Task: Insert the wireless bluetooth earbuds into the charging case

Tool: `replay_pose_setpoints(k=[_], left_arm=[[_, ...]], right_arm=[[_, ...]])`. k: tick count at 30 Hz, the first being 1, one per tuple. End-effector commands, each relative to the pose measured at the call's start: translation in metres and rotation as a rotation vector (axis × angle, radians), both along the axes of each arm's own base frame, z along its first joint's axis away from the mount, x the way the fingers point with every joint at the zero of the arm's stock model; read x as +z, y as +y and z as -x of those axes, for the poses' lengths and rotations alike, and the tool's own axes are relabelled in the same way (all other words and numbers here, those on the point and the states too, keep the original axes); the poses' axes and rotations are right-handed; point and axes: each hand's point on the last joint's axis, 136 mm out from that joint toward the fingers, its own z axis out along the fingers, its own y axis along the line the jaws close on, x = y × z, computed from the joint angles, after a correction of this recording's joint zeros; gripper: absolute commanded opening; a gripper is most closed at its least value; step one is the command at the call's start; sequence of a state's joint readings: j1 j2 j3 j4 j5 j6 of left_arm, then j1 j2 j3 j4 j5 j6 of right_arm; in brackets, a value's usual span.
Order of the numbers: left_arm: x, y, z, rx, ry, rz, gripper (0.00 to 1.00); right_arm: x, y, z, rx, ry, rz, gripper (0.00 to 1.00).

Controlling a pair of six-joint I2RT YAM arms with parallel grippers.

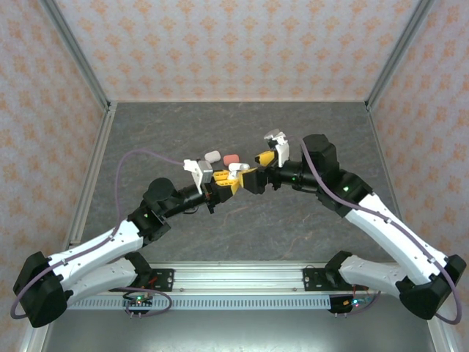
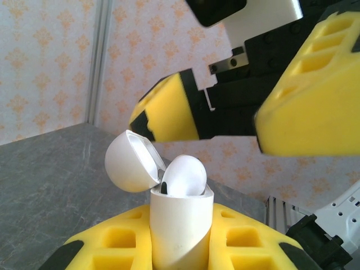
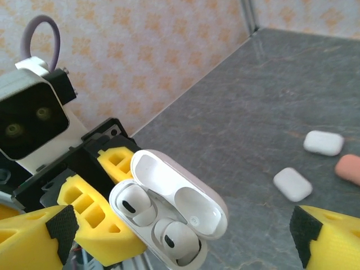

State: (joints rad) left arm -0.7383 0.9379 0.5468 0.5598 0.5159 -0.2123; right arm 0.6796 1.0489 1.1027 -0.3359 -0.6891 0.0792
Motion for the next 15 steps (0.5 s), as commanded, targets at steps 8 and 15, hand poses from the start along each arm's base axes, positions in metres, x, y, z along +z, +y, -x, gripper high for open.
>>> replay_pose_setpoints(k=[8, 15], left_arm=[[0.014, 0.001, 0.005, -0.006, -0.046, 0.031, 0.0], [0.008, 0.0, -0.002, 0.016, -0.028, 0.005, 0.0]], right_arm=[[0.018, 0.019, 0.024, 0.185, 0.028, -0.103, 1.0], [0.028, 0.013, 0.039, 0.23, -0.003, -0.131, 0.99]])
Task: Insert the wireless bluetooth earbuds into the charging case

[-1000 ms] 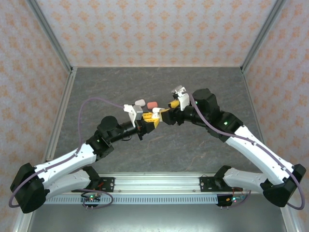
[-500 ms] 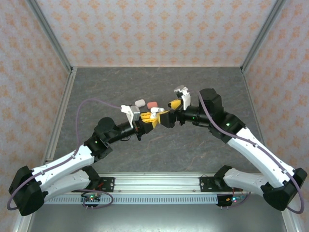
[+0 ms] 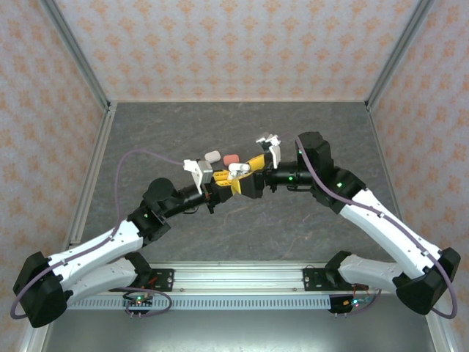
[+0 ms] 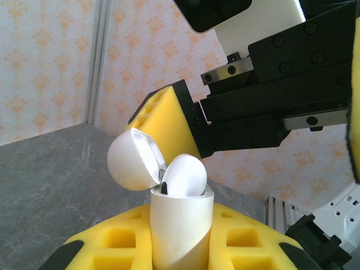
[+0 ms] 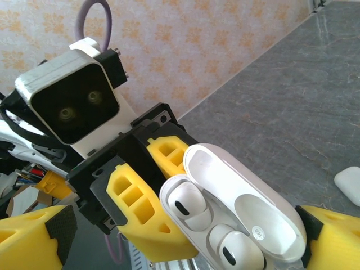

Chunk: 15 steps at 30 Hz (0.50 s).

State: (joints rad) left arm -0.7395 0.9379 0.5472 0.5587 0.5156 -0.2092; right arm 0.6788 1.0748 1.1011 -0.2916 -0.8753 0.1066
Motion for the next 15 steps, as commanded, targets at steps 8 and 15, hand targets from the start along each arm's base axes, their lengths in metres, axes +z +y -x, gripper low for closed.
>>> replay_pose_setpoints(k=[8, 15], left_arm=[[0.005, -0.001, -0.004, 0.02, -0.019, -0.002, 0.0], [-0.001, 0.0, -0.007, 0.038, 0.006, -0.024, 0.0]], right_arm=[[0.013, -0.011, 0.018, 0.021, -0.06, -0.037, 0.99], [-0.003, -0.034, -0.02, -0.231, -0.1, 0.101, 0.99]])
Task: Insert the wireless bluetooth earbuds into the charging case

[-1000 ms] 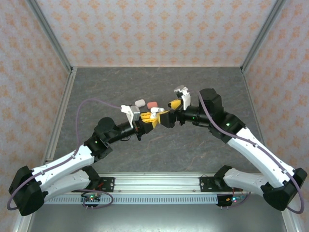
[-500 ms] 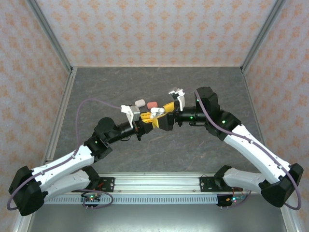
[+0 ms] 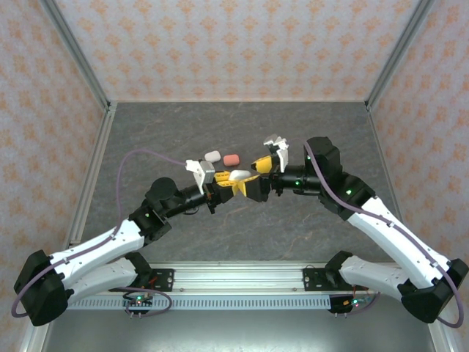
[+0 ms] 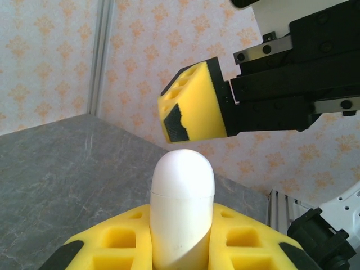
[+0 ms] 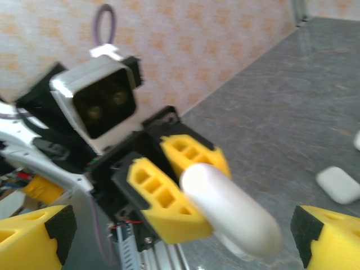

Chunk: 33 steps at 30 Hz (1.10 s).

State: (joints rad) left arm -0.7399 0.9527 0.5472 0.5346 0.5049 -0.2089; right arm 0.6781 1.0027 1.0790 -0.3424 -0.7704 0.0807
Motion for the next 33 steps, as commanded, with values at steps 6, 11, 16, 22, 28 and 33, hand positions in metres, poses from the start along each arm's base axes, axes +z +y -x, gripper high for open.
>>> replay_pose_setpoints(k=[6, 11, 16, 22, 28, 33], left_arm=[[-0.015, 0.01, -0.017, 0.122, 0.06, -0.077, 0.0], [-0.055, 0.028, -0.049, 0.293, 0.224, -0.22, 0.0], [-0.1, 0.035, -0.08, 0.384, 0.408, -0.275, 0.0], [-0.153, 0.016, -0.112, 0.408, 0.586, -0.419, 0.0], [-0.187, -0.012, -0.14, 0.397, 0.696, -0.428, 0.0], [-0.21, -0.014, -0.154, 0.448, 0.742, -0.461, 0.0]], right_arm=[[-0.004, -0.045, -0.044, -0.362, -0.11, 0.121, 0.99], [-0.025, -0.077, -0.065, -0.57, -0.099, 0.229, 0.99], [-0.043, -0.086, -0.07, -0.626, -0.072, 0.272, 0.99], [-0.064, -0.094, -0.073, -0.665, -0.052, 0.334, 0.99], [-0.077, -0.093, -0.075, -0.661, -0.039, 0.366, 0.99], [-0.083, -0.094, -0.075, -0.655, -0.039, 0.387, 0.99]])
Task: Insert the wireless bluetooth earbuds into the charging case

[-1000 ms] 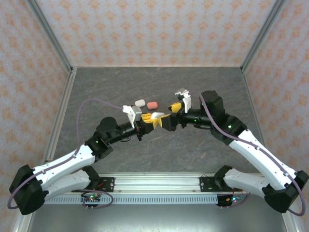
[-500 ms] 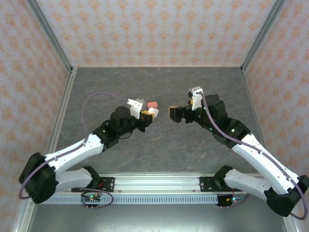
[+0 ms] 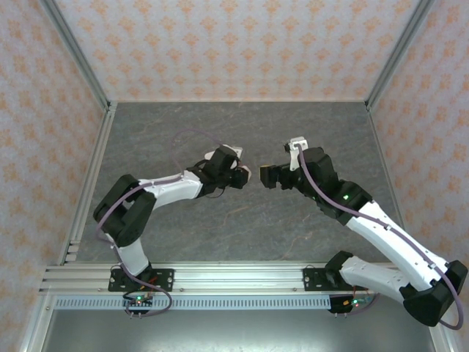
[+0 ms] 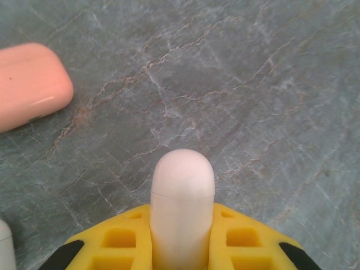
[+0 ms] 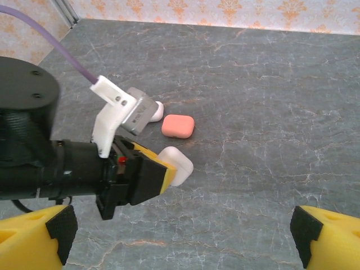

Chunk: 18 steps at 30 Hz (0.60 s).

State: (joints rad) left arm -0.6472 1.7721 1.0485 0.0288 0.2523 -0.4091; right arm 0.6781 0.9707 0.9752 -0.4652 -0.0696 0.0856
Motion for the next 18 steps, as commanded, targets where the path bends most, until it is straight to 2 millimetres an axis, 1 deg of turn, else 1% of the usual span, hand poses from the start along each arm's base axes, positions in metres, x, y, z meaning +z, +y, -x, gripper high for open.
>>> replay_pose_setpoints(k=[1, 9, 12, 15, 18], left_arm=[[0.001, 0.002, -0.01, 0.058, 0.013, -0.011, 0.0], [-0.016, 0.006, -0.015, 0.088, 0.045, -0.04, 0.0], [-0.021, 0.01, -0.016, 0.107, 0.052, -0.053, 0.11], [-0.024, 0.011, -0.017, 0.114, 0.055, -0.062, 0.13], [-0.027, 0.014, -0.017, 0.121, 0.059, -0.074, 0.19]], right_arm=[[-0.011, -0.006, -0.001, -0.022, 0.011, 0.04, 0.99], [-0.02, -0.005, -0.003, -0.017, 0.025, 0.068, 0.99], [-0.021, -0.003, -0.003, -0.009, 0.031, 0.069, 0.99], [-0.021, -0.001, -0.003, 0.0, 0.035, 0.072, 0.99], [-0.021, -0.002, -0.004, -0.004, 0.038, 0.081, 0.99]])
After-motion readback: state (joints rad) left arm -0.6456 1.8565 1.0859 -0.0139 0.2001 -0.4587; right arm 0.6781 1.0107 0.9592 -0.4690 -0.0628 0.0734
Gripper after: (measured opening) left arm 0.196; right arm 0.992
